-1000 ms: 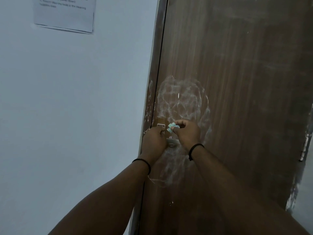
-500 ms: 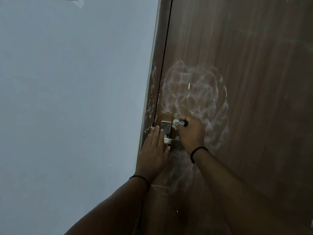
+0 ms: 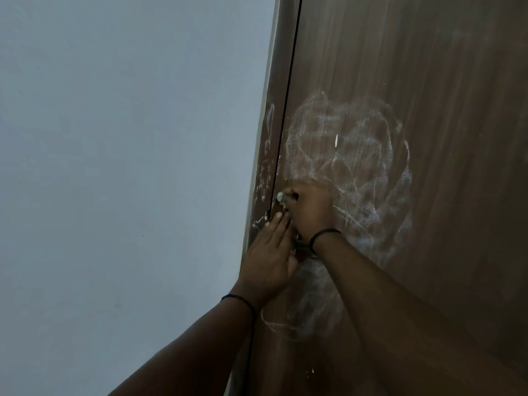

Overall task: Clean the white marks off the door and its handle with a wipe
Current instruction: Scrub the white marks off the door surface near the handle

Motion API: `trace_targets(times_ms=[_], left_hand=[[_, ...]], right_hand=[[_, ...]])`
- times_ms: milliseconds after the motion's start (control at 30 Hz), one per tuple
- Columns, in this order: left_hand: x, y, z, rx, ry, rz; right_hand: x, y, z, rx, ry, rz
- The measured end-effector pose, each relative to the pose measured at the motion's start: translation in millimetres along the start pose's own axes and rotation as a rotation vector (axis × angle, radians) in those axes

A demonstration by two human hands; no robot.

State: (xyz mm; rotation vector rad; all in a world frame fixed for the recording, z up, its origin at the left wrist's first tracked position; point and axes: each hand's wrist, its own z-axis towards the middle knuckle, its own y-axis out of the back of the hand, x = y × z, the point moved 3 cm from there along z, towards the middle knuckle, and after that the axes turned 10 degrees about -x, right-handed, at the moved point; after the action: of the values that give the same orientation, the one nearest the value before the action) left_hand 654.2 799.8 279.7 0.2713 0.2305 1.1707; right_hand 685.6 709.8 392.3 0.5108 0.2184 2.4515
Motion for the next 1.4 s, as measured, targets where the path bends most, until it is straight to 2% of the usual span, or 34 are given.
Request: trace_targets(times_ms=[133, 200, 333, 400, 533, 600, 767, 833, 967, 1000, 1100, 1167, 1267, 1333, 1400], left_hand=[[-1, -1, 1, -0.007, -0.023, 0.078], [-2, -2, 1, -0.006, -0.009, 0.08], [-4, -1, 5, -0.021, 0.012, 0.046], [-5, 0, 7, -0.03, 0.002, 0.049], [-5, 1, 7, -0.017, -0.01, 0.108], [-4, 0, 8, 0.0, -0.007, 0.114], [-7, 1, 10, 0.009, -0.023, 0.099], [-7, 1, 8, -0.001, -0.018, 0.107], [-5, 0, 3, 0.02, 0.01, 0.117], [-6, 0, 4, 0.027, 0.018, 0.116], [-8, 0, 5, 0.032, 0.045, 0.086], [-8, 2, 5, 0.039, 0.039, 0.075], [-7, 3, 4, 0.03, 0.028, 0.082], [-6, 3, 4, 0.035, 0.038, 0.099], [-6, 4, 5, 0.033, 0.032, 0.111]], right_hand=[[-12, 14, 9, -0.176, -0.067, -0.017], [-5, 12, 15, -0.209, -0.067, -0.022], [9, -7, 8, -0.003, 0.045, -0.013], [3, -6, 5, 0.01, 0.027, 0.007], [0, 5, 17, -0.208, -0.038, -0.02], [9, 3, 22, -0.24, -0.02, -0.011], [9, -10, 8, 0.084, 0.124, 0.002], [-1, -3, 7, 0.083, 0.065, 0.015], [1, 6, 19, -0.064, 0.023, -0.011], [6, 4, 20, -0.037, 0.04, -0.002], [11, -10, 10, 0.226, 0.113, -0.089], [8, -11, 7, 0.274, 0.133, -0.157], [10, 3, 16, 0.11, 0.094, -0.04], [12, 15, 27, -0.058, 0.07, -0.069], [15, 21, 38, -0.126, 0.057, -0.099]])
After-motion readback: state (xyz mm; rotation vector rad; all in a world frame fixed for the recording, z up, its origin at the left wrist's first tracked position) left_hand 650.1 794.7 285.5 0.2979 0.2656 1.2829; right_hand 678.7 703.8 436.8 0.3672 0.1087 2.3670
